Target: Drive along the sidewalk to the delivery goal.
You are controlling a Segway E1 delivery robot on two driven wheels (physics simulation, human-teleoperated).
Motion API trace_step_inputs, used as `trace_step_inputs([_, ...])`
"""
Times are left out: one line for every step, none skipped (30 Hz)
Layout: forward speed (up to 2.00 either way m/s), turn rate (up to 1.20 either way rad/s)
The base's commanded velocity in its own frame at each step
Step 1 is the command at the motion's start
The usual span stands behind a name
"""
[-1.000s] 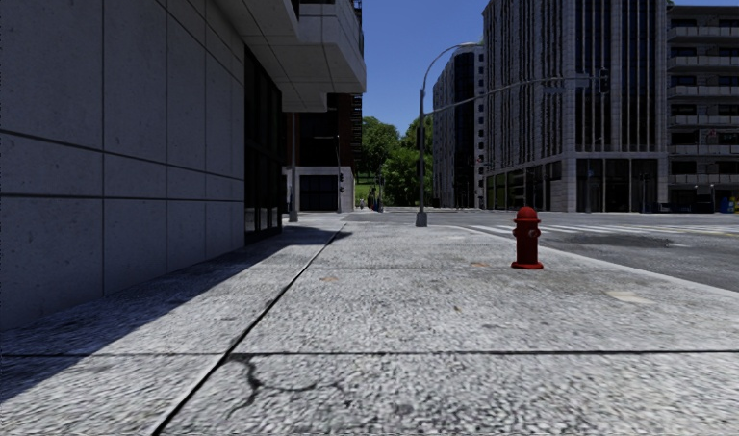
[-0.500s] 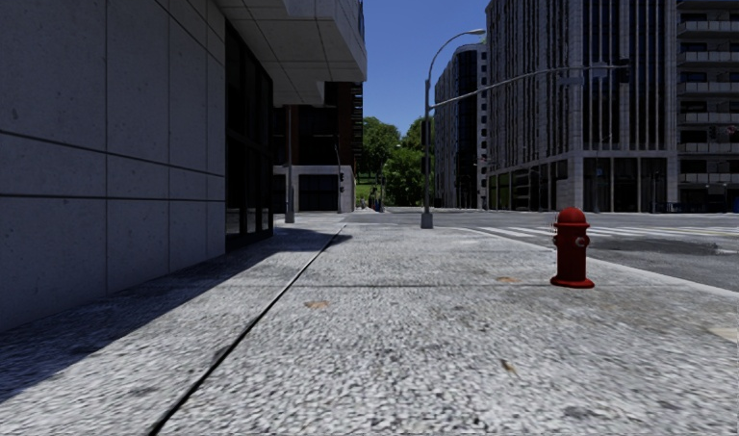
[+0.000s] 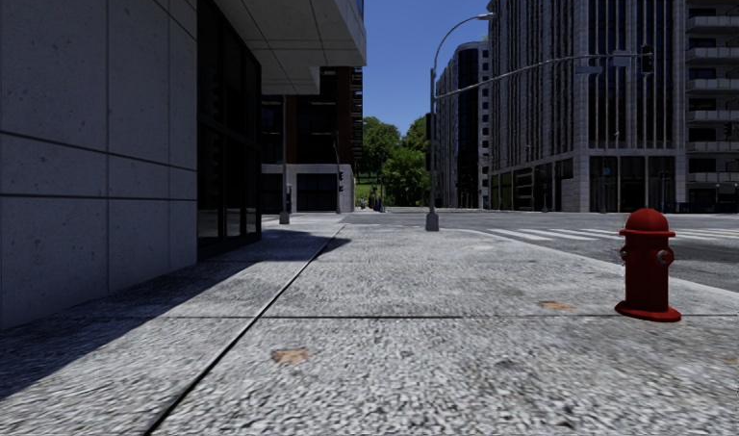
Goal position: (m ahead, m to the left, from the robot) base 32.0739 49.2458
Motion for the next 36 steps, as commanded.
trace_step_inputs([2.00,0.00])
trace_step_inputs([2.00,0.00])
trace_step_inputs([2.00,0.00])
trace_step_inputs([2.00,0.00])
trace_step_inputs([2.00,0.00])
trace_step_inputs([2.00,0.00])
trace_step_inputs([2.00,0.00])
trace_step_inputs([2.00,0.00])
trace_step_inputs([2.00,0.00])
trace_step_inputs([2.00,0.00])
trace_step_inputs([2.00,0.00])
trace_step_inputs([2.00,0.00])
trace_step_inputs([2.00,0.00])
trace_step_inputs([2.00,0.00])
trace_step_inputs([2.00,0.00])
trace_step_inputs([2.00,0.00])
trace_step_inputs([2.00,0.00])
trace_step_inputs([2.00,0.00])
trace_step_inputs([2.00,0.00])
trace_step_inputs([2.00,0.00])
trace_step_inputs([2.00,0.00])
trace_step_inputs([2.00,0.00])
trace_step_inputs([2.00,0.00])
trace_step_inputs([2.00,0.00])
trace_step_inputs([2.00,0.00])
trace_step_inputs([2.00,0.00])
trace_step_inputs([2.00,0.00])
trace_step_inputs([2.00,0.00])
trace_step_inputs([2.00,0.00])
trace_step_inputs([2.00,0.00])
trace_step_inputs([2.00,0.00])
trace_step_inputs([2.00,0.00])
trace_step_inputs([2.00,0.00])
trace_step_inputs([2.00,0.00])
trace_step_inputs([2.00,0.00])
trace_step_inputs([2.00,0.00])
